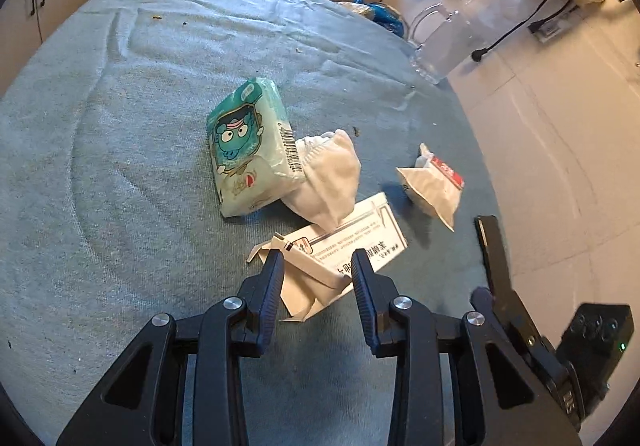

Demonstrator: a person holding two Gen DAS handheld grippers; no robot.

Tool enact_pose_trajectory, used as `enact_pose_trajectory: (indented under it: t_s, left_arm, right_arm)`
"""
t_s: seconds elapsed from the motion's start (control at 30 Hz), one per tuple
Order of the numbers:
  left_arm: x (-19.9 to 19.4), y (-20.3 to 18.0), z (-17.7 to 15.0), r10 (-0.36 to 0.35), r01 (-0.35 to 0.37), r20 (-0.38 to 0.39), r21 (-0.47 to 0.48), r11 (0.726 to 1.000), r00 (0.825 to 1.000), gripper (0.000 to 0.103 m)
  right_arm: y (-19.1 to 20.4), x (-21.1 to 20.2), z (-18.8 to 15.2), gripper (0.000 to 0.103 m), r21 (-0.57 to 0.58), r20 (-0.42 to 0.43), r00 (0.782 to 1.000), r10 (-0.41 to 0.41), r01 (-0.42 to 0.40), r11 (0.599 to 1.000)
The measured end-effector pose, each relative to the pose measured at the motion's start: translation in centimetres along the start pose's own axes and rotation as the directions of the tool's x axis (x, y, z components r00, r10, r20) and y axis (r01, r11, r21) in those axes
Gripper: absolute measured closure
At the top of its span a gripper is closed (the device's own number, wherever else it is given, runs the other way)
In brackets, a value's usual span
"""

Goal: Collect trash
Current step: 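Move the left tool to the flat white printed box while the right tool approaches the red-and-white paper bag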

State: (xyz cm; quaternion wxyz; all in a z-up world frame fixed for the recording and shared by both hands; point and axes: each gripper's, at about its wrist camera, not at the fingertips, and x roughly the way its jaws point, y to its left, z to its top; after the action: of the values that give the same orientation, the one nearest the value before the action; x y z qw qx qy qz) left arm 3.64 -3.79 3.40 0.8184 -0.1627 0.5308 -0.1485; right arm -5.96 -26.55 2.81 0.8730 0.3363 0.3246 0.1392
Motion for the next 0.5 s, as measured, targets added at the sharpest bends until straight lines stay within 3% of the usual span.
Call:
enact_pose_trajectory:
  t_s: [0.5]
  left_arm:
    - [-1.1,-0.2,-0.4,0.093,-0.094,0.007,0.107,0.99,0.996,0.078]
  right_arm:
    - [-0.9,-0.2,-0.2,0.046,0.014,0.003,1.0,0.013,-0.013,1.0]
